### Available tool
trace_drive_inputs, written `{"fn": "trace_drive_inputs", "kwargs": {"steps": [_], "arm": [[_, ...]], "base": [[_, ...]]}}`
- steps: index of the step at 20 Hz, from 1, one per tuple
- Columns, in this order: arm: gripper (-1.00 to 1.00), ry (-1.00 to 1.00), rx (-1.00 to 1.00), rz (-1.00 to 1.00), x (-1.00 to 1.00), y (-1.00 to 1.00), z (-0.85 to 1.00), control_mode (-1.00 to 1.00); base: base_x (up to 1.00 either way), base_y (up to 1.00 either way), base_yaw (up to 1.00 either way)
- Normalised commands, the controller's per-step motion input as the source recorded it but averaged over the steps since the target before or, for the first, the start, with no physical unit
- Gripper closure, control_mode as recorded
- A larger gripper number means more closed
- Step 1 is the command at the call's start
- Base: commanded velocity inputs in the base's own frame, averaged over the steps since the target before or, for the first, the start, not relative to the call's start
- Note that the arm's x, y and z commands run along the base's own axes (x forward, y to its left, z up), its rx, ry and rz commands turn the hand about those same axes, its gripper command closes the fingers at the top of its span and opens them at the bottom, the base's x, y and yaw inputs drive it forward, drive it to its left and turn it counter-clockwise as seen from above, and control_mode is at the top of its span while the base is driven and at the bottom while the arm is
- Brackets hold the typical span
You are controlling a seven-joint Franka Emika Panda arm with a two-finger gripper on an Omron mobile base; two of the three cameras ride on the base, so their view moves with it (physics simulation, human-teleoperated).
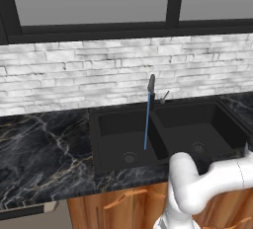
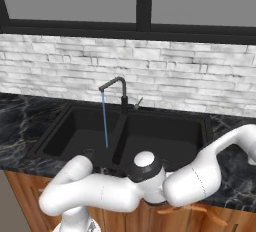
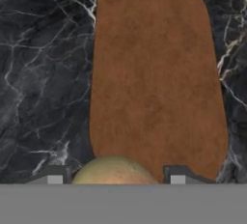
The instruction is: Pick the peach from the sink and place it on the cutting board to airdry. Then turn off the sink faucet.
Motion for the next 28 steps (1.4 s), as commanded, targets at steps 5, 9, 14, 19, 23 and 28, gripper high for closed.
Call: {"fn": "trace_drive_inputs", "kwargs": {"steps": [5, 9, 14, 19, 23, 28], "arm": [[1.00, 0.05, 0.08, 0.00, 0.17, -0.25, -0.16, -1.00], [1.00, 0.09, 0.08, 0.00, 0.27, -0.31, -0.15, -1.00], [-1.00, 0.10, 0.09, 0.00, 0.24, -0.40, -0.05, -1.00], [-1.00, 0.05, 0.14, 0.07, 0.04, -0.62, 0.51, -1.00], [-1.00, 0.04, 0.18, 0.14, 0.13, -0.41, 0.86, -1.00], [-1.00, 0.11, 0.24, 0.24, 0.11, -0.08, 0.88, -1.00]], "base": [[0.00, 0.00, 0.00], [0.00, 0.00, 0.00], [0.00, 0.00, 0.00], [0.00, 0.00, 0.00], [0.00, 0.00, 0.00], [0.00, 0.00, 0.00]]}}
